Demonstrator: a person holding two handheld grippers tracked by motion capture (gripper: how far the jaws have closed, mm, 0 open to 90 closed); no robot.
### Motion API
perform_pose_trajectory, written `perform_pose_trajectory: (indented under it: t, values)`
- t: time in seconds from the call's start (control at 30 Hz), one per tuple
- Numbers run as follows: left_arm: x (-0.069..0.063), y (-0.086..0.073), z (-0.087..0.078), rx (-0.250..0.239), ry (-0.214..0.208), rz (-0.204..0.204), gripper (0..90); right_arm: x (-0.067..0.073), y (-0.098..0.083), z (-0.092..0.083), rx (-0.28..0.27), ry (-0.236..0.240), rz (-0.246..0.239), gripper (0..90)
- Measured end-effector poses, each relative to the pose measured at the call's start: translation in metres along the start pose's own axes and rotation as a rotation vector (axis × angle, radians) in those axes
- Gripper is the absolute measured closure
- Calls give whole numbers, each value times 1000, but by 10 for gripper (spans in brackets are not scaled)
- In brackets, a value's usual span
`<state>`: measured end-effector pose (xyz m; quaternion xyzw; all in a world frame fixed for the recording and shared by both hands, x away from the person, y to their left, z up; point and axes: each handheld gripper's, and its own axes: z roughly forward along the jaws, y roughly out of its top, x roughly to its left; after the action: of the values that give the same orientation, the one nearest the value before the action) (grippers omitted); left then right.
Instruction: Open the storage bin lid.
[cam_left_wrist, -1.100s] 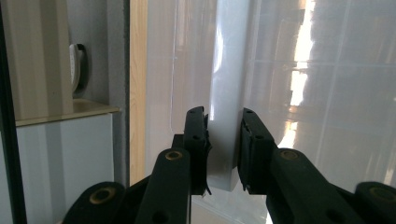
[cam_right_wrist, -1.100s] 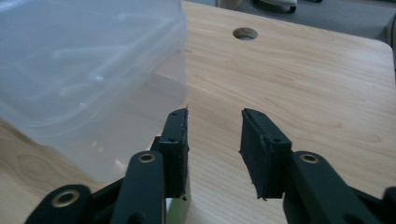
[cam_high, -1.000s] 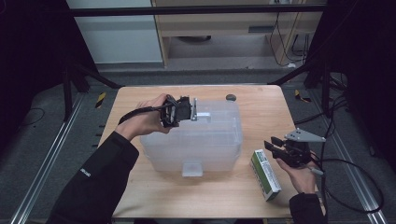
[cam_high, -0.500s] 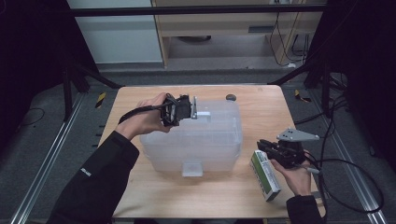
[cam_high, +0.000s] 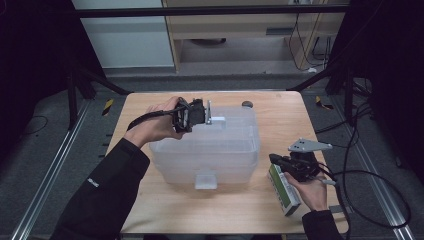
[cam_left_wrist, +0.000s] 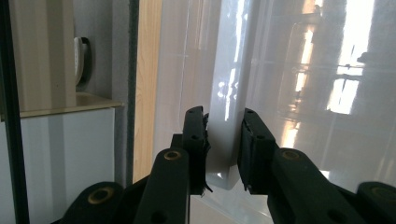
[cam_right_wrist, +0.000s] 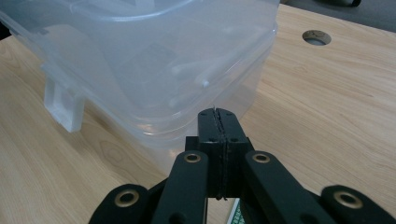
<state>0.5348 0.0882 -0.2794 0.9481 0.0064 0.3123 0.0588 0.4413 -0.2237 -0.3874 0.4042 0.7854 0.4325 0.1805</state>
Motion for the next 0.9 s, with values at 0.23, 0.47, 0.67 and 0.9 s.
perform_pose_trajectory:
  t: [0.23, 0.47, 0.67, 0.9]
  values:
    - [4, 0, -1, 3, 11, -19, 738, 1, 0, 3, 1, 15, -1, 900]
    - [8, 0, -1, 1, 25, -27, 733, 4, 1, 4, 7, 26, -6, 900]
    - [12, -1, -1, -6, 30, -43, 730, 8, 2, 9, 17, 38, -8, 900]
    - [17, -2, 0, -22, 45, -64, 724, 10, 1, 16, 29, 49, -10, 900]
